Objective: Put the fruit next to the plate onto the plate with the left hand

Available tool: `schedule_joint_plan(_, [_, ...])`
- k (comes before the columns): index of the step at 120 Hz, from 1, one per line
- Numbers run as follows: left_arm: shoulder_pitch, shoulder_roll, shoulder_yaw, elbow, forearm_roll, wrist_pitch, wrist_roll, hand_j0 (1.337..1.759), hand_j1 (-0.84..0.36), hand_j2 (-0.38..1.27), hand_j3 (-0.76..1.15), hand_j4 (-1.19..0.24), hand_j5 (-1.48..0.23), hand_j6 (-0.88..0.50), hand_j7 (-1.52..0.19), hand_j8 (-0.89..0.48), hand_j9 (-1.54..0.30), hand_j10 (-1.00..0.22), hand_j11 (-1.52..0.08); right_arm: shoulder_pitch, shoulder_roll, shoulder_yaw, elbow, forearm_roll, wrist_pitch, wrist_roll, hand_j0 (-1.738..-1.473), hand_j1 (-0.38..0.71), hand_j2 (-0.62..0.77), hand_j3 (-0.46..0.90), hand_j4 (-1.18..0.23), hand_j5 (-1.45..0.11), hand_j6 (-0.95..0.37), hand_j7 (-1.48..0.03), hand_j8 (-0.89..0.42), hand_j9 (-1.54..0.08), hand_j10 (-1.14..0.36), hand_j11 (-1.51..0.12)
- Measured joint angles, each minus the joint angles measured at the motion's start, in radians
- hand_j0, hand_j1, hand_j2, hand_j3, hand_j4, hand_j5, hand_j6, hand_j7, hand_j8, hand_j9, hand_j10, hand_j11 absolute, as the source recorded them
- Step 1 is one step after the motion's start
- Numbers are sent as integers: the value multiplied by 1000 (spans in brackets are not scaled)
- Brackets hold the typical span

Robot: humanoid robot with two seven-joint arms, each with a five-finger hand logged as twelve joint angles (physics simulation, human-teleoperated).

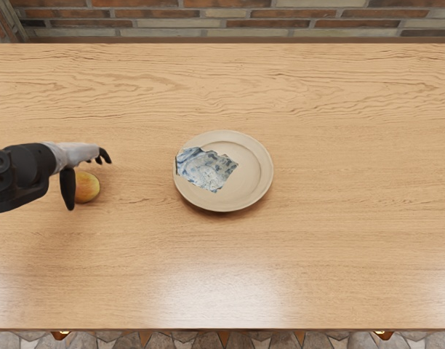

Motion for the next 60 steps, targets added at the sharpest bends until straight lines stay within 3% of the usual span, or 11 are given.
schedule_joint_plan(60, [37,-26,1,0,35,37,0,1658,-49,71,0,-340,-436,-341,-435,-341,-435,-339,-435,0,0,0,0,0,0,0,-1658,-334,-3,0,-12,-16,-12,-16,-12,-16,-12,-16])
